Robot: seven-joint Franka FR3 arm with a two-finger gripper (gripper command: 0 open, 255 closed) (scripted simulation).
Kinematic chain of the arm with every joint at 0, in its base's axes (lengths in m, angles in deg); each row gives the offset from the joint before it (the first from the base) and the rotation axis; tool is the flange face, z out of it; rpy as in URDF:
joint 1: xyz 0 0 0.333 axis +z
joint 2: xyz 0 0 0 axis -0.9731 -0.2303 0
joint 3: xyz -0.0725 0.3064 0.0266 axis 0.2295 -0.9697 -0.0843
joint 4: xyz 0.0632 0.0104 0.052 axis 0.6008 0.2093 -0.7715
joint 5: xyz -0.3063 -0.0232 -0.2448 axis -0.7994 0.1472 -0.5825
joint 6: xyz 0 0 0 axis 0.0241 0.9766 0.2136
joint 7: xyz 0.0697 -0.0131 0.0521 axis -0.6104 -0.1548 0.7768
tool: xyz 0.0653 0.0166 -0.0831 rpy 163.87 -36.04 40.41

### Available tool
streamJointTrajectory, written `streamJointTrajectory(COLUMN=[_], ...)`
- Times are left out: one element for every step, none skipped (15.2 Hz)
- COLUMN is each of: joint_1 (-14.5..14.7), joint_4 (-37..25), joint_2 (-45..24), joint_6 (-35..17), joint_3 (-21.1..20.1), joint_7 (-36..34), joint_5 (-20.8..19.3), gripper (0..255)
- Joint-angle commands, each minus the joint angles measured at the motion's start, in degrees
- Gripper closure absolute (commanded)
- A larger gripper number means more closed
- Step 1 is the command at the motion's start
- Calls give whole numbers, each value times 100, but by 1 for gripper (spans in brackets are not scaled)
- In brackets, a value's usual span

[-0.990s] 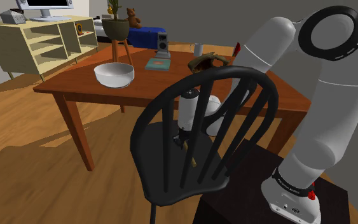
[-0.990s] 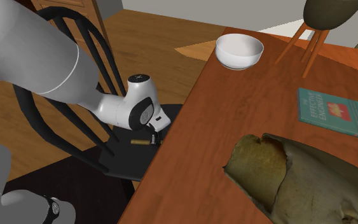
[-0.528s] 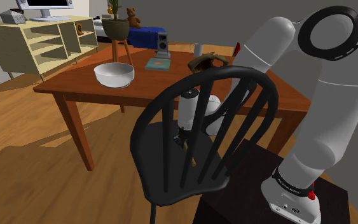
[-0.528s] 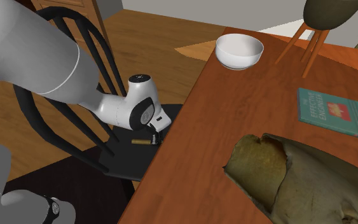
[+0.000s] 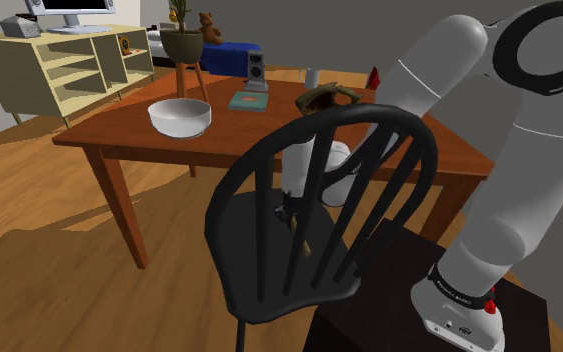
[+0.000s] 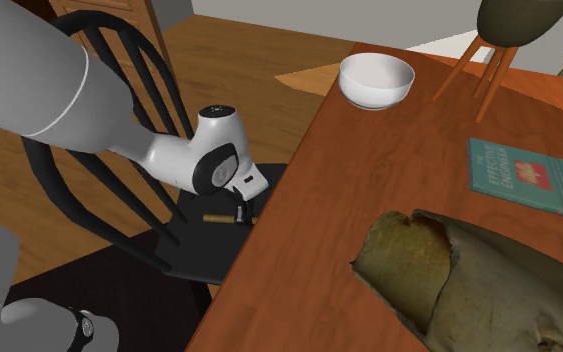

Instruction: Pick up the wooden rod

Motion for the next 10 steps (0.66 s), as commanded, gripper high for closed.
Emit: streamJointTrajectory(joint_1=[-39, -52, -61, -68, -71, -72, -72, -69, -66, -65], joint_4=[30, 33, 34, 34, 32, 27, 21, 13, 12, 12], joint_2=[187, 274, 360, 446, 530, 614, 696, 777, 789, 789], joint_6=[113, 175, 239, 304, 370, 438, 507, 577, 588, 588], joint_3=[-72, -102, -128, -150, -169, -183, -196, -205, -204, -203], joint_7=[186, 273, 358, 442, 523, 603, 679, 753, 765, 765], joint_5=[232, 342, 450, 555, 657, 755, 850, 942, 955, 956], gripper=[255, 255, 255, 255, 255, 255, 255, 255, 255, 255])
